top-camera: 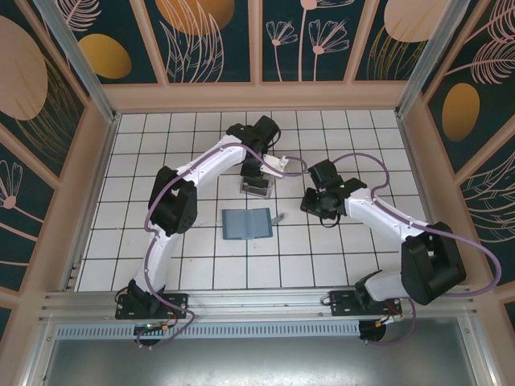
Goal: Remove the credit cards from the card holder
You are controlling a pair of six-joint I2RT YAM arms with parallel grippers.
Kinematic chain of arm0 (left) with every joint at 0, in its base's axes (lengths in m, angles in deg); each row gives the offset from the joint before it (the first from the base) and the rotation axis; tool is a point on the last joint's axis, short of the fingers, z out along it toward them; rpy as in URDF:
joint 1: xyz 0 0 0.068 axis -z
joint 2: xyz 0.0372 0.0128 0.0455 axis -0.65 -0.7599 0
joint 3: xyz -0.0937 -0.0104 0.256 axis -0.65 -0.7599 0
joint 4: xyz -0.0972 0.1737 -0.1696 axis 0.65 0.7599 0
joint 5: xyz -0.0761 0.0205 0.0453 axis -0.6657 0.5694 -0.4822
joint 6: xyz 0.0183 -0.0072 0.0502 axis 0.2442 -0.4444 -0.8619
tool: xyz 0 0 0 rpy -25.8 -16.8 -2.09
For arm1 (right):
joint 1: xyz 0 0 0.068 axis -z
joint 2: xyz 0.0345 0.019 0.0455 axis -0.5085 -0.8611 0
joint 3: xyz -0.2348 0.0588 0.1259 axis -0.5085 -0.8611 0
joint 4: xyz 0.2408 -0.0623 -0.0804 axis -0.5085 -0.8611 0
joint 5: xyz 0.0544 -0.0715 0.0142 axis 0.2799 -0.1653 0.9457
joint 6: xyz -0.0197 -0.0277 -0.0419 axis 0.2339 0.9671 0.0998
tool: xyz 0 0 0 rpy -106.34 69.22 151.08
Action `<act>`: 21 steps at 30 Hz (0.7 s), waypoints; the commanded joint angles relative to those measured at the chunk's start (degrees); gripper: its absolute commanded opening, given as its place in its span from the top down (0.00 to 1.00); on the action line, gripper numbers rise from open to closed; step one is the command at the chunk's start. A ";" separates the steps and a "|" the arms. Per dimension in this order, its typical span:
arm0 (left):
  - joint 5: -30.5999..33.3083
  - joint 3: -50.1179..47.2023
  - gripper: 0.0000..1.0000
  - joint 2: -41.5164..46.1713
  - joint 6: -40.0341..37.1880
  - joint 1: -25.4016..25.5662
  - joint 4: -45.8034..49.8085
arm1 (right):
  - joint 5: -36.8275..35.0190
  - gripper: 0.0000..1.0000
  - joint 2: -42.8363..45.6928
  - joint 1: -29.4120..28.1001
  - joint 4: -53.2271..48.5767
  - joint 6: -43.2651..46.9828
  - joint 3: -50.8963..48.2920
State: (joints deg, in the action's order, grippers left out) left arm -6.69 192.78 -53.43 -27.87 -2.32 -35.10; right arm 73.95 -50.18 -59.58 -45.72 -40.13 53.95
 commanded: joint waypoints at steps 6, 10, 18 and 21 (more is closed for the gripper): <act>2.77 -0.05 0.67 0.37 1.55 -0.11 -7.45 | 0.18 0.69 0.70 0.58 0.76 0.19 -1.02; 2.64 -2.35 0.67 2.18 3.11 -0.07 -9.72 | 1.17 0.69 0.43 0.60 1.52 0.42 -0.93; -2.69 -8.83 0.62 7.48 2.00 -0.15 -9.55 | 2.04 0.66 0.61 0.62 1.93 0.62 -0.76; -2.83 -8.58 0.60 7.29 2.15 -0.16 -8.39 | 2.12 0.66 0.69 0.59 1.98 0.54 -1.01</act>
State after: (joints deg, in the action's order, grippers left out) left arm -7.48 184.57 -48.38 -25.51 -2.32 -44.48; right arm 75.63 -50.18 -59.36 -44.21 -39.91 53.62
